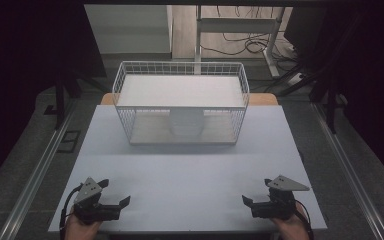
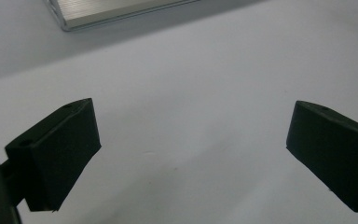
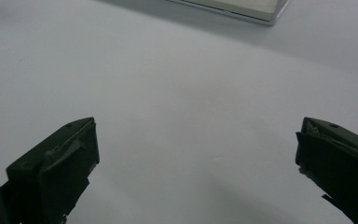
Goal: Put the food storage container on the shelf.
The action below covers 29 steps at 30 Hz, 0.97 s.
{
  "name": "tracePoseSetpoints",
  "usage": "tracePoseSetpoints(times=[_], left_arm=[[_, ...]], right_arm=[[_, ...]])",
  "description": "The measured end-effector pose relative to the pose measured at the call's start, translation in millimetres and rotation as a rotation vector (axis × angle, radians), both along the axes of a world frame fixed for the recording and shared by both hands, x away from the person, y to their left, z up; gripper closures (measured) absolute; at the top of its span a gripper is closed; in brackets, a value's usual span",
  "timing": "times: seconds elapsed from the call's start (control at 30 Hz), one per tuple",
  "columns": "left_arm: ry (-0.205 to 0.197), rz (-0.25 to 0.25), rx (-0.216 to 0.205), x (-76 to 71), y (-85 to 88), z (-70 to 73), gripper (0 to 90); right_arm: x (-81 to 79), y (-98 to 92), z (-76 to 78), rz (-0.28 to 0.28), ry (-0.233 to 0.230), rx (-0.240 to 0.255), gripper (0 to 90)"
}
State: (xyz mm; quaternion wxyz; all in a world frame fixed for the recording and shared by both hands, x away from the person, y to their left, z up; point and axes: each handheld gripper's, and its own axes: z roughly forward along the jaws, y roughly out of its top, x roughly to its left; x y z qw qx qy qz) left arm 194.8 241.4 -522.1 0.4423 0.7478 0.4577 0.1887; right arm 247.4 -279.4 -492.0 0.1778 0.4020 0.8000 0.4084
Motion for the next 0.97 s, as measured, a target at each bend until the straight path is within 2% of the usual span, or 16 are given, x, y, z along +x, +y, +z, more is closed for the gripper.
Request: tracePoseSetpoints(times=[0.2,0.47,0.63,0.8,0.97], left_arm=[[0.012,0.013,0.003,-2.4,4.5,-1.0,2.2],[0.031,0.020,0.007,-3.9,6.7,-3.3,2.2],[0.045,0.019,-0.004,-3.5,8.3,-5.1,2.1],[0.056,0.023,-0.011,-2.4,9.1,-6.0,2.6],[0.061,0.023,-0.006,-1.6,8.3,-6.2,3.1]], right_arm=[[-3.6,-10.9,-1.3,-0.034,-0.005,-0.008,0.0],[-6.6,-21.3,-8.4,-0.066,0.020,-0.027,0.0],[-7.5,-24.5,-7.7,-0.076,0.020,-0.004,0.0],[-4.5,-25.7,-9.0,-0.092,0.053,0.005,0.2],[-3.3,-26.1,-9.5,-0.100,0.059,0.003,0.4]])
